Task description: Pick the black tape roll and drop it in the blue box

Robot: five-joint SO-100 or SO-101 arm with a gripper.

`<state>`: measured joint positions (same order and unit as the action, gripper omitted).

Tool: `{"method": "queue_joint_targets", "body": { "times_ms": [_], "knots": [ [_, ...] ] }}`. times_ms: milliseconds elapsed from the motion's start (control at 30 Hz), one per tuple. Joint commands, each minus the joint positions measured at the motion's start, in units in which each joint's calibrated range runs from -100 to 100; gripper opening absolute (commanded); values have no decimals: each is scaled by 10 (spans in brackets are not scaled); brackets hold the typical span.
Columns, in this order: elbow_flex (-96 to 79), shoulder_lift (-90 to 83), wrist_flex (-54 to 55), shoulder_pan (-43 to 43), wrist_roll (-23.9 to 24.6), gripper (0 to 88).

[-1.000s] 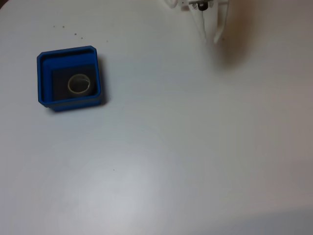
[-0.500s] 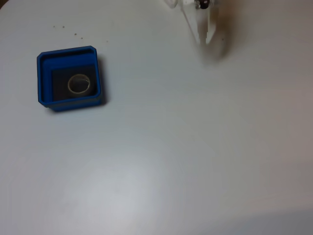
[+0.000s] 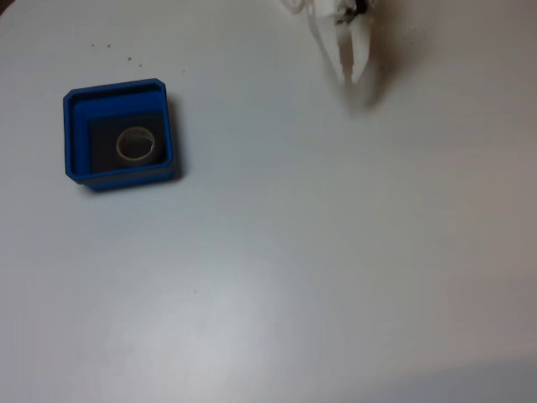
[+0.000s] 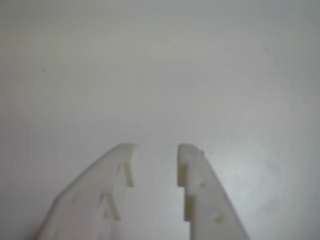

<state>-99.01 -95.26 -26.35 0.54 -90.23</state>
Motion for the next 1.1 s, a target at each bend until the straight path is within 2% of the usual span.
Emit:
{"method": "queue_joint_targets", "body": {
  "times_ms": [0,1067],
  "knots": [
    [-7,-39,66,6,-4,15],
    [-9,-37,69,5,-2,15]
  ]
}}
